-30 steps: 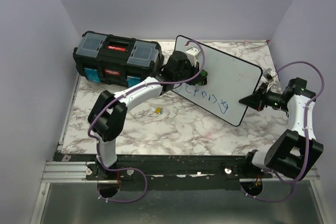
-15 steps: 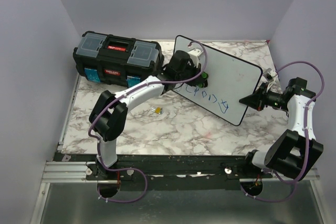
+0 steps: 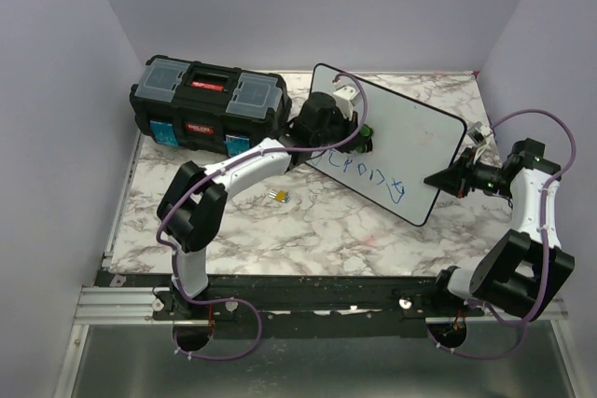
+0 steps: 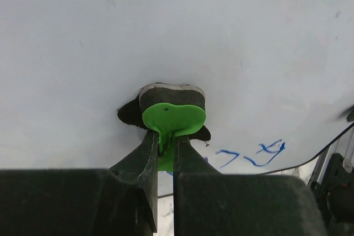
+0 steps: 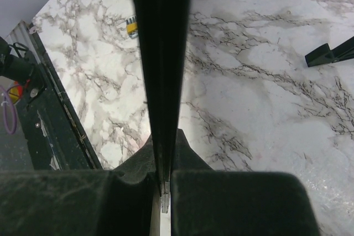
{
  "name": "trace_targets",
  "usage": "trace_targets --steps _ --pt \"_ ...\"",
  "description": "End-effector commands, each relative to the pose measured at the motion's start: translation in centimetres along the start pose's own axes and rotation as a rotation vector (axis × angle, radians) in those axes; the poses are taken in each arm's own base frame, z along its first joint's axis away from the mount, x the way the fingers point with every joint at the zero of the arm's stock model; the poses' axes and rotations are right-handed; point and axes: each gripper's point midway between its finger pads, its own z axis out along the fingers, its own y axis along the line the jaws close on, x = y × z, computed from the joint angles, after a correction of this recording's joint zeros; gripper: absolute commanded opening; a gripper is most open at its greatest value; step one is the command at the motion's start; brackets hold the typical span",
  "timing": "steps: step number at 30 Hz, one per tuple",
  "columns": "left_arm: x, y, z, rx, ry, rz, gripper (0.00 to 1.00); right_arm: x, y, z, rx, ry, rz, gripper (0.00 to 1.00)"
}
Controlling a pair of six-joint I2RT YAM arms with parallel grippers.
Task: Erase the whiteboard
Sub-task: Erase the whiteboard at the center of the board.
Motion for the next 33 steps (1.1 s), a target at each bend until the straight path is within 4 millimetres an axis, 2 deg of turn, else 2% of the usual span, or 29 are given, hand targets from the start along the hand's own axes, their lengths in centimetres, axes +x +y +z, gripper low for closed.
trace_targets --steps 1,4,7,10,14,17,19,22,26,30,33 --pt "7.2 -0.3 0.6 -0.008 0.124 -0.04 0.0 -0.1 1.2 0.4 -0.038 -0.009 -0.043 0.01" --pt "8.7 -0.3 0.3 -0.009 0.136 -0.057 0.0 -0.1 1.2 0.4 -0.039 -0.01 -0.042 0.01" --pt "7.7 -0.5 0.2 -0.014 0.121 -0.041 0.0 -0.1 1.2 0.4 -0.04 -0.011 -0.038 0.01" --pt "4.6 -0.5 0.1 -0.024 0.082 -0.006 0.0 -0.1 1.2 0.4 -0.041 -0.011 -0.04 0.01" --pt "0.1 0.5 0.1 -0.053 0.027 0.014 0.0 -0.1 1.3 0.4 -0.04 -0.01 -0.042 0.01" --pt "-2.1 0.9 0.0 -0.065 0.0 0.02 0.0 -0.1 1.2 0.4 -0.038 -0.01 -0.045 0.01" --pt "-2.3 1.0 0.1 -0.063 0.0 0.021 0.0 -0.2 1.3 0.4 -0.039 -0.011 -0.043 0.01" --pt "-0.8 1.1 0.5 -0.051 0.032 0.003 0.0 -0.1 1.2 0.4 -0.039 -0.01 -0.044 0.01" --pt "3.4 0.9 1.1 -0.027 0.081 -0.034 0.0 -0.1 1.2 0.4 -0.037 -0.008 -0.045 0.01" --pt "7.6 -0.8 1.3 0.014 0.125 -0.05 0.0 0.0 1.1 0.4 -0.038 -0.007 -0.036 0.01" --pt "8.8 -2.0 1.3 0.038 0.127 -0.063 0.0 0.1 1.1 0.5 -0.041 -0.005 -0.033 0.01"
